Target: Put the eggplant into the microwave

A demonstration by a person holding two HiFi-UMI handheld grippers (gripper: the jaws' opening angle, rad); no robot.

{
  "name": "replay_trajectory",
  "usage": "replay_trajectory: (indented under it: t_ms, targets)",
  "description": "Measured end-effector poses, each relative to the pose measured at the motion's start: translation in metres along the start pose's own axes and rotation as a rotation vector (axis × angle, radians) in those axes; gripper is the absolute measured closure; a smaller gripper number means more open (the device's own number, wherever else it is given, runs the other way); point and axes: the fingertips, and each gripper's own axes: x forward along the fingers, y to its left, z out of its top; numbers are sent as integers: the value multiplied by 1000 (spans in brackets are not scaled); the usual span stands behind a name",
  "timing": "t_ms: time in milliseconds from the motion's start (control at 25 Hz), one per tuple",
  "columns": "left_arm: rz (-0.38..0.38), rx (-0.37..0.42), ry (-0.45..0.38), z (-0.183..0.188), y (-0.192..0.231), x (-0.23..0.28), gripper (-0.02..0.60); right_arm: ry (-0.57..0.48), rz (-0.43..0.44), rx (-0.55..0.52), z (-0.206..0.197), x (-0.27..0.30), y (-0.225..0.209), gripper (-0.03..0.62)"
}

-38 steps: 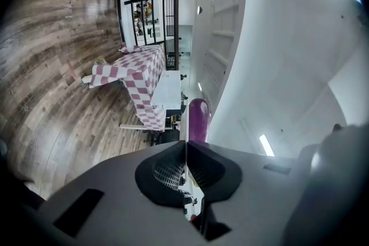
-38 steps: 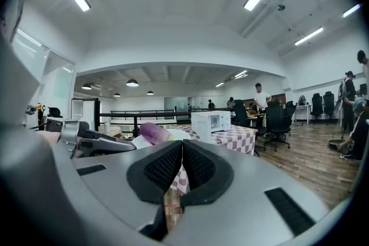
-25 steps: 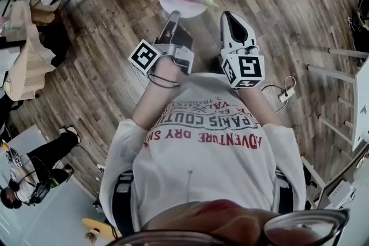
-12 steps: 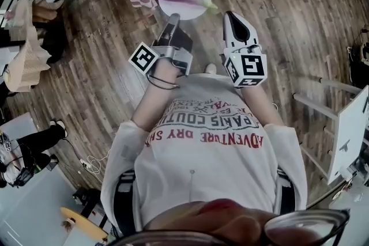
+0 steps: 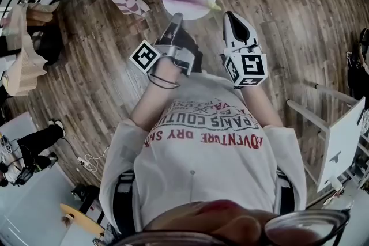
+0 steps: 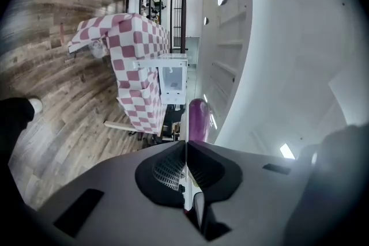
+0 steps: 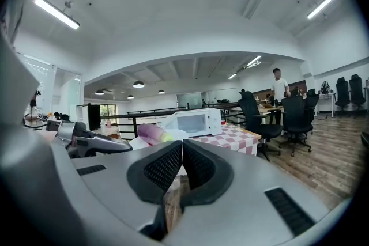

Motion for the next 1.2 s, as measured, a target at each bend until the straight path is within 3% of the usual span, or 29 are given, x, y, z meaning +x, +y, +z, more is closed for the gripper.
replay_trajectory:
  t_ms: [640,800,1200]
  targets:
    - [-4,-19,40,69,15,237,552,41,-58,-26,29,200,-130,568]
    - [-7,23,33,98,16,284,552,48,-78,-22,39,253,-155,568]
    - [52,16,-102,158,35,353,551,81,24,-5,44,362,-194,568]
